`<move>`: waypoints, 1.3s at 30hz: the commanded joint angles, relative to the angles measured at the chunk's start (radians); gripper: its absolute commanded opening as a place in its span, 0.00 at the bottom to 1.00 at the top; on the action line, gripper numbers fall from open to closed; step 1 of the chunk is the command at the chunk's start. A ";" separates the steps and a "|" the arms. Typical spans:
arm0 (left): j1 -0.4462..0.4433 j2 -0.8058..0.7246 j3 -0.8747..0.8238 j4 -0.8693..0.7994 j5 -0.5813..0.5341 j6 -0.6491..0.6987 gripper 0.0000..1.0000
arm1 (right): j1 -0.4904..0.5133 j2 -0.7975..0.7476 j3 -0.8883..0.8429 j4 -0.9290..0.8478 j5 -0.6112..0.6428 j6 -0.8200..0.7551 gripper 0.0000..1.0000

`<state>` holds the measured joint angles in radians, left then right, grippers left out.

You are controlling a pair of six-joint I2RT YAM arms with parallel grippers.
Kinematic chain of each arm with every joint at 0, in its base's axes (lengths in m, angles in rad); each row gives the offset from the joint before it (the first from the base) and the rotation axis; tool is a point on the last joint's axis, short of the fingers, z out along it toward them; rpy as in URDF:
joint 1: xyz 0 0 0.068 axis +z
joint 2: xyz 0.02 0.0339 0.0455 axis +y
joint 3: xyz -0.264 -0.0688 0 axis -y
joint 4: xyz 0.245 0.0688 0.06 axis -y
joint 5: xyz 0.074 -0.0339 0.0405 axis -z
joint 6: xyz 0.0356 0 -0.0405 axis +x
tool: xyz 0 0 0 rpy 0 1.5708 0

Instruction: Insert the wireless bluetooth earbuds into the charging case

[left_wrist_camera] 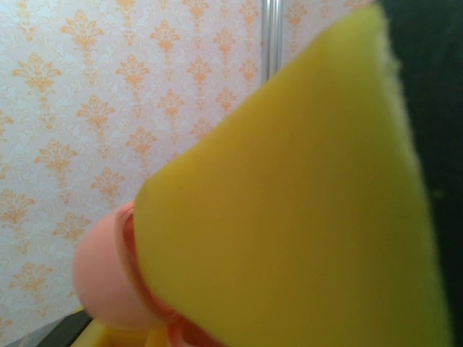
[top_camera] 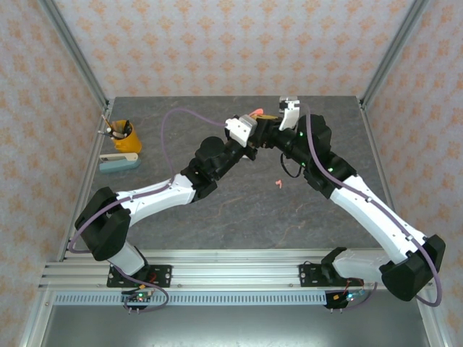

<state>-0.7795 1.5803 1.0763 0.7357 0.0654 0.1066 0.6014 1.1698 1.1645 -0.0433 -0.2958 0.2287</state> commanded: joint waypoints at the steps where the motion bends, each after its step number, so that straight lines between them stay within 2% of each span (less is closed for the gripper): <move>1: -0.011 -0.028 0.036 0.071 0.007 0.019 0.00 | 0.011 -0.026 -0.022 -0.075 -0.052 -0.017 0.17; 4: -0.010 -0.028 0.038 0.067 0.007 0.019 0.00 | 0.011 -0.029 -0.022 -0.079 -0.034 -0.013 0.20; 10: -0.010 -0.031 0.034 0.067 0.013 0.013 0.00 | 0.011 -0.019 0.010 -0.093 0.036 0.031 0.32; 26: -0.010 -0.045 0.020 0.067 0.011 0.015 0.00 | -0.017 -0.012 0.040 -0.092 0.072 0.098 0.35; 31: -0.011 -0.049 0.006 0.066 0.007 0.016 0.00 | -0.047 -0.036 0.038 -0.056 0.032 0.163 0.53; 35: -0.009 -0.058 -0.022 0.079 -0.003 0.025 0.00 | -0.073 -0.069 0.052 -0.053 0.001 0.208 0.59; 39: -0.008 -0.085 -0.071 0.083 -0.016 0.053 0.00 | -0.108 -0.132 0.053 -0.112 0.040 0.239 0.63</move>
<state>-0.7856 1.5459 1.0386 0.7582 0.0692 0.1188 0.5133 1.1053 1.1786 -0.1230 -0.2680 0.4267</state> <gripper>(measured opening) 0.232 0.625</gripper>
